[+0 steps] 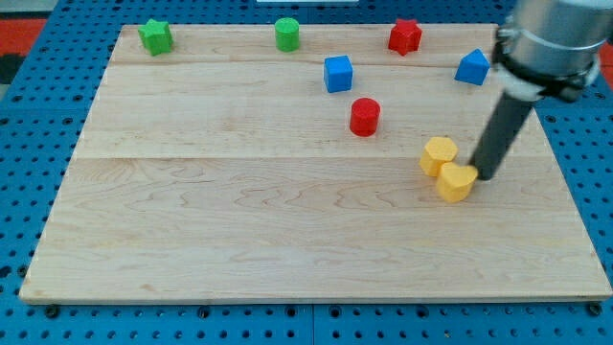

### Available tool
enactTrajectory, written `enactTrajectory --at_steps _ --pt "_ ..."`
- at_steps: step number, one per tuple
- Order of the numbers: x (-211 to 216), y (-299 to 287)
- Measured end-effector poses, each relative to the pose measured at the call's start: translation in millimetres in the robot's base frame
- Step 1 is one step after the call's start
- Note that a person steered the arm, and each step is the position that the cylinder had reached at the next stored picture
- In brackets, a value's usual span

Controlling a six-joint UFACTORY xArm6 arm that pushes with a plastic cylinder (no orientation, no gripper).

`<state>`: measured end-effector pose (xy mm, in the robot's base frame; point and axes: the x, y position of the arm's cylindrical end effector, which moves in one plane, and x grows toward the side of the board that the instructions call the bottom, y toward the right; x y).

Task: Push the yellow hexagon to the center left

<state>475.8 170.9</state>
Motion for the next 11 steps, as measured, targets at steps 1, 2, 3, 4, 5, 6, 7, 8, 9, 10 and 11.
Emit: enactTrajectory --at_steps 1,2,3,4,5,6,7,8,9,10,11 --pt "-0.7 -66.8" --pt "8.8 -52.2" --pt "-1.8 12.7" --pt "-33.1 -32.8" --pt "-52.2 -132.4" --pt "-53.3 -246.5" --pt "-47.8 -233.2" --pt "-71.6 -201.4" --pt "-96.0 -221.9" --pt "-100.3 -312.3" --pt "-105.9 -340.1"
